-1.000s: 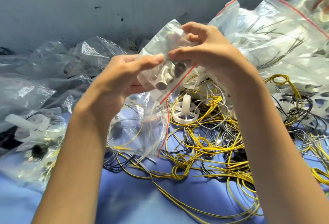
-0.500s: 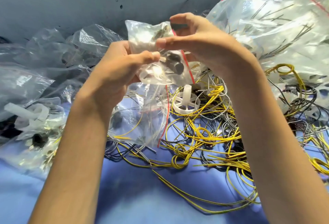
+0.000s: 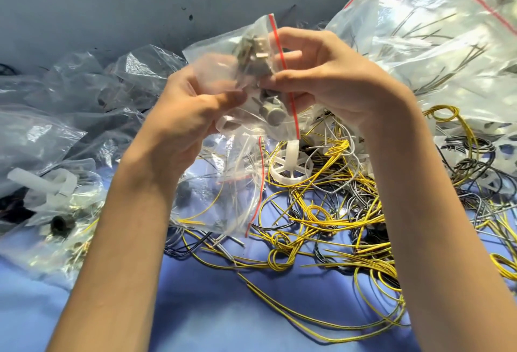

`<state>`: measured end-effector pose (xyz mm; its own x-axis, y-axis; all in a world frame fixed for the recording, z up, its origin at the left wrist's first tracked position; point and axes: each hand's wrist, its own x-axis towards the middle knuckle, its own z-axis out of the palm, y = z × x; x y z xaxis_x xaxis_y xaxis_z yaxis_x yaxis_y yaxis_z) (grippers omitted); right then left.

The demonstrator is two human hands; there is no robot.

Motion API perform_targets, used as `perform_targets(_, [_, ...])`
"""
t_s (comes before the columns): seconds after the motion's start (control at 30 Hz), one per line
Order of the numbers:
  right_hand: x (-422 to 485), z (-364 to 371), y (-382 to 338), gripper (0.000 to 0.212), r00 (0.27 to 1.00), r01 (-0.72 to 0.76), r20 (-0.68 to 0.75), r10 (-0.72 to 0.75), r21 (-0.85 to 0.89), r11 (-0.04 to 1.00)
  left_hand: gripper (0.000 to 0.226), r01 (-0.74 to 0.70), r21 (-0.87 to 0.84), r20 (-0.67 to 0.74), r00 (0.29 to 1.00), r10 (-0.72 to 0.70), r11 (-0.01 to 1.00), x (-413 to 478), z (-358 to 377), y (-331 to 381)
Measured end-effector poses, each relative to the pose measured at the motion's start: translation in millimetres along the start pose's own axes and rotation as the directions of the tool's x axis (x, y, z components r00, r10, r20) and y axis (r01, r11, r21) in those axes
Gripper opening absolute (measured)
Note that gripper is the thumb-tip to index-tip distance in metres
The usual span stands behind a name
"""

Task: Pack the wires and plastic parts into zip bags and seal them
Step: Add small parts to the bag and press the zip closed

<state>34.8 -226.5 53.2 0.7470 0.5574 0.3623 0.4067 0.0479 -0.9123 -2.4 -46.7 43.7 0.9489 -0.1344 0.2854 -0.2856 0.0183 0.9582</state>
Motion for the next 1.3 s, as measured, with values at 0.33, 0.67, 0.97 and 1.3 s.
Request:
perform_targets(0.33, [2, 4, -1, 0.033, 0.993, 0.115, -0.028, -0.115, -0.006, 0.993, 0.047, 0.208, -0.198, 0.079, 0.977, -0.196, 0.958, 7, -9, 2])
perform_targets(0.67, [2, 11, -6, 0.047, 0.983, 0.167, -0.046, -0.176, -0.165, 0.972, 0.036, 0.171, -0.144, 0.289, 0.949, -0.124, 0.975, 2, -13, 1])
perform_targets(0.97, [6, 4, -3, 0.047, 0.982, -0.158, -0.112, 0.149, -0.075, 0.985, 0.049, 0.039, -0.103, 0.024, 0.999, -0.036, 0.994, 3, -8, 0])
perform_targets(1.3, [0, 7, -14, 0.041, 0.976, -0.21, -0.083, 0.199, -0.148, 0.967, 0.047, -0.133, 0.067, -0.104, 0.985, 0.14, 0.989, 0, 8, 1])
